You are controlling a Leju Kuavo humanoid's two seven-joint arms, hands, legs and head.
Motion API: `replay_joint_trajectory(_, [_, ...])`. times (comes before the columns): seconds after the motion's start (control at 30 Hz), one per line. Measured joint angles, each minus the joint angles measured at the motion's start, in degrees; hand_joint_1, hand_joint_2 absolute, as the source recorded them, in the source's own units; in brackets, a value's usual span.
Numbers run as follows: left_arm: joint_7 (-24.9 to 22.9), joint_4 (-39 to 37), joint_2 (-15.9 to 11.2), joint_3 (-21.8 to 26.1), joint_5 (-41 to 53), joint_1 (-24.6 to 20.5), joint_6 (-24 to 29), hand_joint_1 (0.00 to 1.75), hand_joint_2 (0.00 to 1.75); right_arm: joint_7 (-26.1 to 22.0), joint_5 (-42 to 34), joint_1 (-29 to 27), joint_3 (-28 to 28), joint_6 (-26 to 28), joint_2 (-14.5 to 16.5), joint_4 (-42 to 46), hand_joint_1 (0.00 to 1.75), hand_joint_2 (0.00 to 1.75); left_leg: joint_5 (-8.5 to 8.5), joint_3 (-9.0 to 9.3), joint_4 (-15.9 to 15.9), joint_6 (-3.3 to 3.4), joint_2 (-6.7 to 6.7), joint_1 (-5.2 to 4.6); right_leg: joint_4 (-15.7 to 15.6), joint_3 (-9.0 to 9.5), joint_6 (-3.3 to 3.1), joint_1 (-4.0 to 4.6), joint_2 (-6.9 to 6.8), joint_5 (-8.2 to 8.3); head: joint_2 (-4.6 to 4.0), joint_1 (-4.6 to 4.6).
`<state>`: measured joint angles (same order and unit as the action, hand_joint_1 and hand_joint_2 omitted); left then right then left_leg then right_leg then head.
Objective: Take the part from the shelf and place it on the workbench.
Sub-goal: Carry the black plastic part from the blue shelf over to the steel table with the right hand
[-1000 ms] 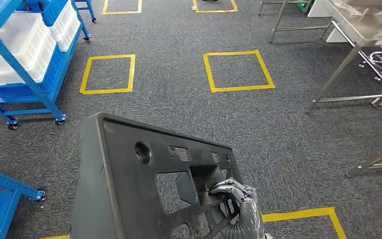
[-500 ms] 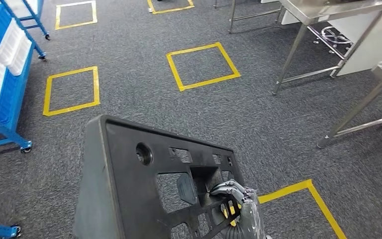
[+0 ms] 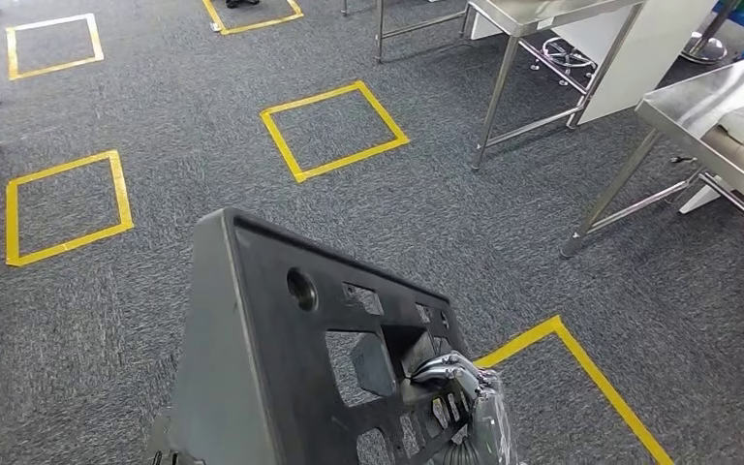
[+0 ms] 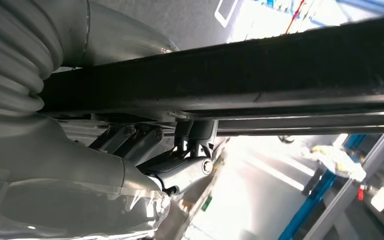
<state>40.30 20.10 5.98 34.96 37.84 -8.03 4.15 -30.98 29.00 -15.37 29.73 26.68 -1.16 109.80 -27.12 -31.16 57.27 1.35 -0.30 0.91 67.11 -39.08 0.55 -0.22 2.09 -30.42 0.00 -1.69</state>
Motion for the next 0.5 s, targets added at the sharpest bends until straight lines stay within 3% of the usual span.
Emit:
replay_joint_trajectory(0.07, [-0.02,0.01,0.01,-0.04,-0.03,0.28,-0.01,0.0,0.0,0.17,-0.09,-0.16,-0.01,-0.03,-0.01,0.03,1.75,1.75,-0.15,0.02,0.0,0.09,1.69,-0.12,6.31,-3.17,0.41,-0.36,-1.35,-2.35,0.0,-0.11])
replay_joint_trajectory(0.1, [-0.02,0.01,0.02,-0.07,-0.03,0.38,-0.03,0.0,0.0,0.24,-0.11,-0.29,-0.02,-0.03,-0.02,0.03,1.75,1.75,-0.25,0.06,0.02,0.04,2.5,-0.14,7.53,-3.78,0.6,-0.54,-1.68,-2.31,0.0,-0.12])
replay_joint_trajectory(0.2, [-0.02,0.01,0.14,-0.19,-0.02,0.42,-0.08,0.0,0.0,0.29,-0.13,-0.4,-0.02,-0.03,-0.02,0.08,1.75,1.75,-0.52,0.27,0.04,-0.23,3.96,-0.12,3.49,-1.63,0.83,-0.86,-2.32,0.74,0.0,-0.14])
replay_joint_trajectory(0.37, [-0.02,0.01,0.17,-0.21,-0.01,0.41,-0.09,0.0,0.0,0.29,-0.13,-0.4,-0.02,-0.03,-0.02,0.09,1.75,1.75,-0.59,0.36,0.05,-0.3,4.24,-0.11,1.62,-0.61,0.83,-0.9,-2.56,1.69,0.0,-0.15])
replay_joint_trajectory(0.4, [-0.02,0.01,0.19,-0.24,-0.01,0.41,-0.09,0.0,0.0,0.29,-0.13,-0.4,-0.02,-0.03,-0.02,0.1,1.75,1.75,-0.67,0.46,0.06,-0.39,4.44,-0.12,-0.15,0.4,0.79,-0.89,-3.05,2.45,0.0,-0.14])
replay_joint_trajectory(0.5, [-0.02,0.13,0.25,-0.38,-0.1,0.43,-0.22,0.0,0.0,0.38,-0.11,-0.42,-0.05,-0.03,-0.02,0.33,1.75,1.75,-1.35,1.16,0.16,-1.35,6.06,-0.47,-7.23,4.24,0.1,-0.15,-6.34,3.96,0.0,-0.06])
